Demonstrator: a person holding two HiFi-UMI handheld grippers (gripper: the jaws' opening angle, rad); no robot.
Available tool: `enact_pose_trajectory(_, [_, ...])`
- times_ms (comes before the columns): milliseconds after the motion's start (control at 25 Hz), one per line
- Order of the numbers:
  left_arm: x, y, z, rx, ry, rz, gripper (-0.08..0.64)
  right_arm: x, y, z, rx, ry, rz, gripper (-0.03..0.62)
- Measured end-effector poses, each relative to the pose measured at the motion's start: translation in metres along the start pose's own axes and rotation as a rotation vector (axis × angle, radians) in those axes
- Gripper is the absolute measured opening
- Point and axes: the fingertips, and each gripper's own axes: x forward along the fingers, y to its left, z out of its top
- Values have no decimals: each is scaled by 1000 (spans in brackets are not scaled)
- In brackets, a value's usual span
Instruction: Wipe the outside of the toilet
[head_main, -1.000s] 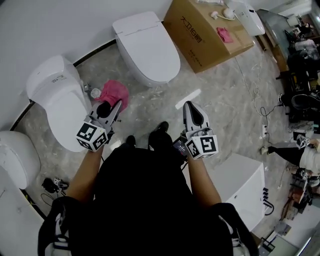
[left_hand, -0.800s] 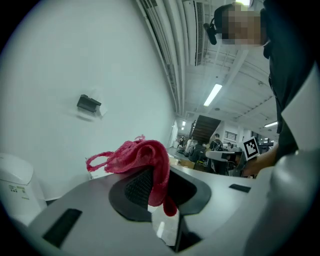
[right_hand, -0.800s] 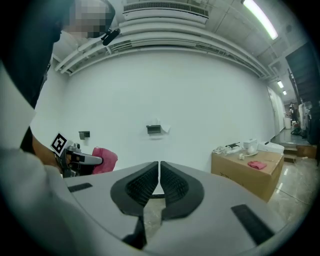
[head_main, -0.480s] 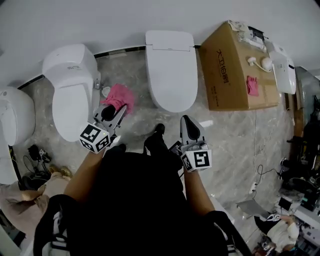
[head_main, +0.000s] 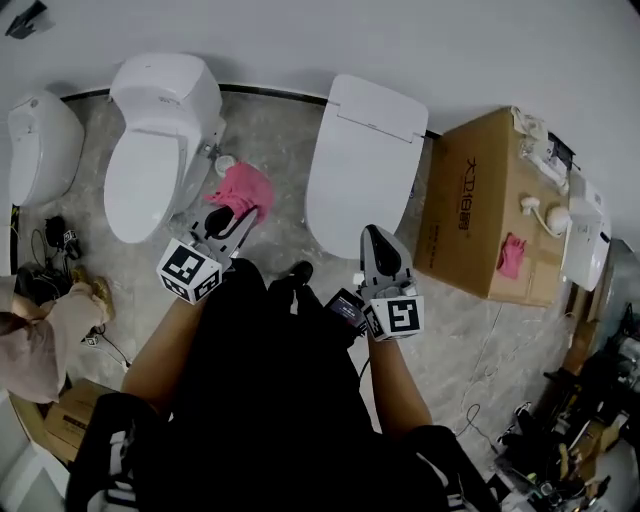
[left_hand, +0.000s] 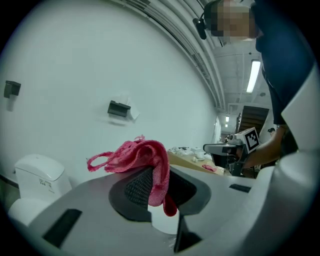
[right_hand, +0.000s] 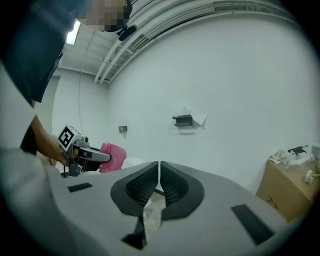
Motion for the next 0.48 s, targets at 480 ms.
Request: enact_pose_trajectory(480, [77,100,-36,55,-7,26,80,144,-13,-22,-42,85,107,37])
